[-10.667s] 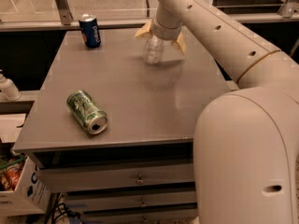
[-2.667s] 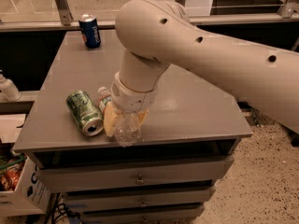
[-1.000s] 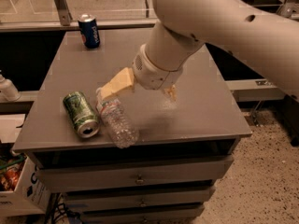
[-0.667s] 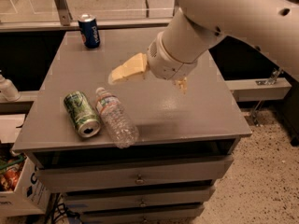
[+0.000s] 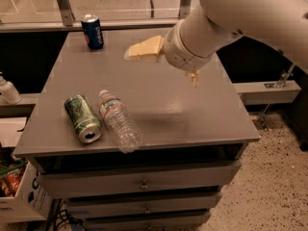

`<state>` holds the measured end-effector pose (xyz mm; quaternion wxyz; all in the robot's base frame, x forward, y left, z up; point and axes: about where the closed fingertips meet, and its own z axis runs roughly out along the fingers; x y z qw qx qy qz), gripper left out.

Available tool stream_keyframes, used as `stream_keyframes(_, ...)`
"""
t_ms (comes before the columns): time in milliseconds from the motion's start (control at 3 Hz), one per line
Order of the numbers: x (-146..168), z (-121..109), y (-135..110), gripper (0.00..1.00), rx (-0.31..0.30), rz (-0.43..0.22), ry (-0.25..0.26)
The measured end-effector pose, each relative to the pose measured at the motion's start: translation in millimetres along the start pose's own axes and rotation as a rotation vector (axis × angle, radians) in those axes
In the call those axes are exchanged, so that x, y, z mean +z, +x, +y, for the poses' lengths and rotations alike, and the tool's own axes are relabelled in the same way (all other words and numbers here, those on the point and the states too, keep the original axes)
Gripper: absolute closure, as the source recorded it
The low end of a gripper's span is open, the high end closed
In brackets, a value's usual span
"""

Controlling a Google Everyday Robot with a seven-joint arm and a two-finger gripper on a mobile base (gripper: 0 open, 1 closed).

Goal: Move water bottle near green can

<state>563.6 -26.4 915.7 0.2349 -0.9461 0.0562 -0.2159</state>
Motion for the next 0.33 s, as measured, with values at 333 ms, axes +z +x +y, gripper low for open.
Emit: stream_keyframes(333,0.0,0.0,-0.1,0.0,-0.001,0.0,0.0)
